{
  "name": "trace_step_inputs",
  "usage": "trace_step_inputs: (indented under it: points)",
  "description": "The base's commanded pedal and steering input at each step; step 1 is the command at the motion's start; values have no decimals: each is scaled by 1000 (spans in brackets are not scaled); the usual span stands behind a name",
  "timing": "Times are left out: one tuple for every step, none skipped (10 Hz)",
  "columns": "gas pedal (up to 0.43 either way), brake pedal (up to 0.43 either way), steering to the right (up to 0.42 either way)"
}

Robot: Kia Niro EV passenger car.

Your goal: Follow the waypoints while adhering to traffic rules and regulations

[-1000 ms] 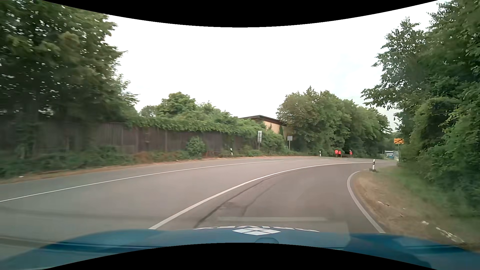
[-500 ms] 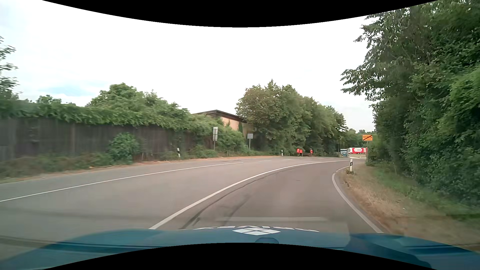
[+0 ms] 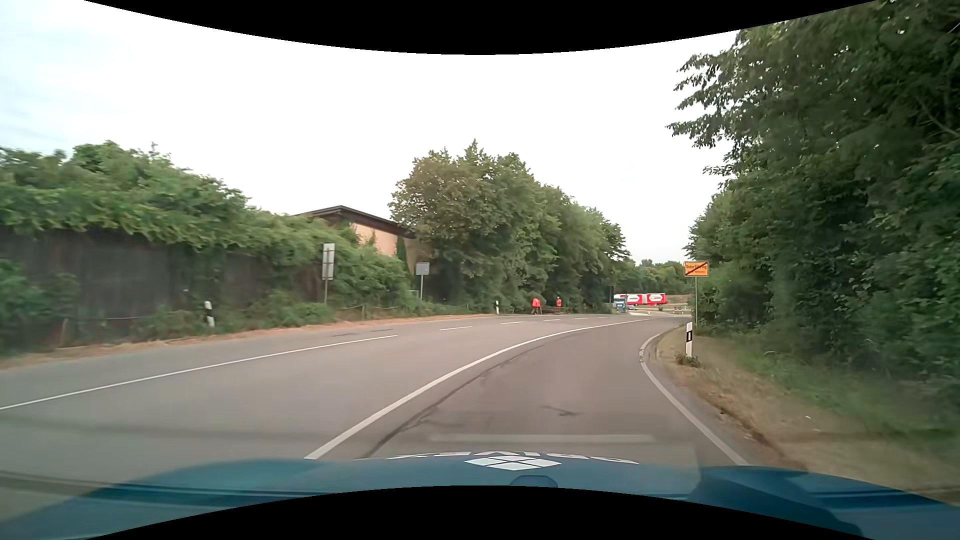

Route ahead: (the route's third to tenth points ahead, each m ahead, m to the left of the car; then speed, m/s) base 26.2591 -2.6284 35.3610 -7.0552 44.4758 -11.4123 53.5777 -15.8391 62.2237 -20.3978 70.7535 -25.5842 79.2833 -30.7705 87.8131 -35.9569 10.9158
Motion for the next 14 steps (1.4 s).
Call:
trace_step_inputs:
  points:
    - [287, 0, 114]
    - [287, 0, 111]
    - [287, 0, 111]
    - [299, 0, 110]
    - [319, 0, 109]
    - [319, 0, 106]
    - [319, 0, 105]
    - [319, 0, 103]
    - [319, 0, 100]
    - [319, 0, 94]
    - [319, 0, 86]
    - [319, 0, 83]
    - [319, 0, 80]
    - [350, 0, 75]
